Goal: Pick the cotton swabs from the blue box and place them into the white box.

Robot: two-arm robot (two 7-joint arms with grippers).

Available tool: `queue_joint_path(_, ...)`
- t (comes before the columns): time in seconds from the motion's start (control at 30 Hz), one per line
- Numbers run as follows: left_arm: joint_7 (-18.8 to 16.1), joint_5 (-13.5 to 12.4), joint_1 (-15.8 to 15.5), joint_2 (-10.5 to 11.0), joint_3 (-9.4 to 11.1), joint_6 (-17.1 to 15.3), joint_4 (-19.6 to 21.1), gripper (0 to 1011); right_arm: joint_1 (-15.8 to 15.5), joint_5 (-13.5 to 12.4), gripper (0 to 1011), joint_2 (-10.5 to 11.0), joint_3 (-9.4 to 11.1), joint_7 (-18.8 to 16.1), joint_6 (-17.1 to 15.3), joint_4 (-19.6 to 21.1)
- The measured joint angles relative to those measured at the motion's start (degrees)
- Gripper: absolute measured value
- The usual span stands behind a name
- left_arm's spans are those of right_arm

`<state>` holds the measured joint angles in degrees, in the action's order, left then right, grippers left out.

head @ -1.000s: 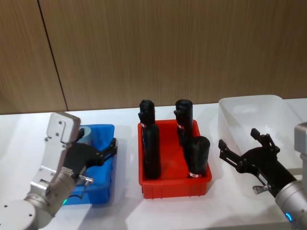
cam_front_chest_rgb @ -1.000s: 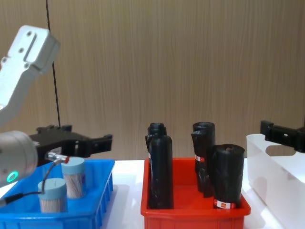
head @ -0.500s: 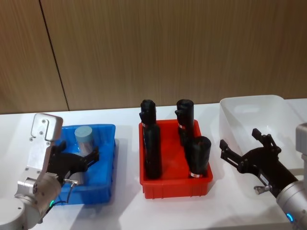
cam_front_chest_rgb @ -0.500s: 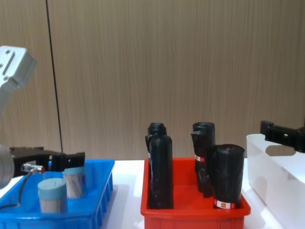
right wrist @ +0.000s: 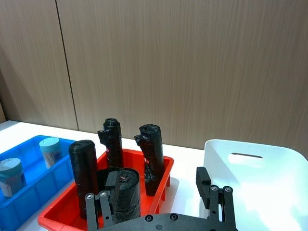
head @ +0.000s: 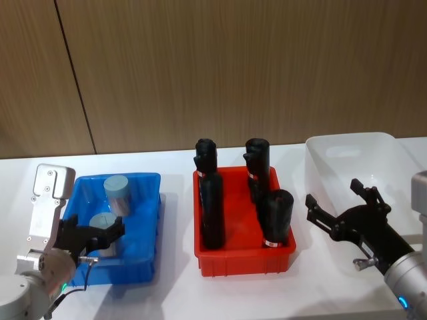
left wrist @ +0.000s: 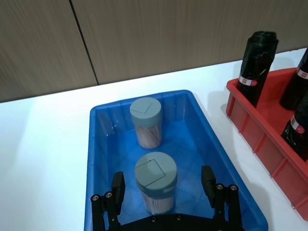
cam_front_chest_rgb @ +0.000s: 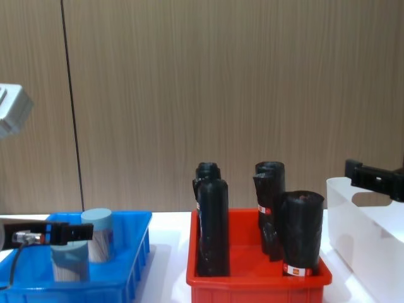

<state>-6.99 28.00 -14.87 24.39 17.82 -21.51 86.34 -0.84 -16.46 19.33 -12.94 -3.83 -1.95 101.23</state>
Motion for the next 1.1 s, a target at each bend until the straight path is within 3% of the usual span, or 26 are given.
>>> queue_joint_path(0.37, 0.1, 0.6, -1.0, -0.7, -0.4, -2.6, -2.2, 1004, 0.0, 0.0, 1002, 0.0, 0.0, 0.0, 0.0, 0.0)
queue_joint_path(1.1, 5.0, -2.4, -5.7, -2.9, -0.4, -2.9, -10.9, 1004, 0.0, 0.0, 1002, 0.0, 0.0, 0.0, 0.0, 0.0)
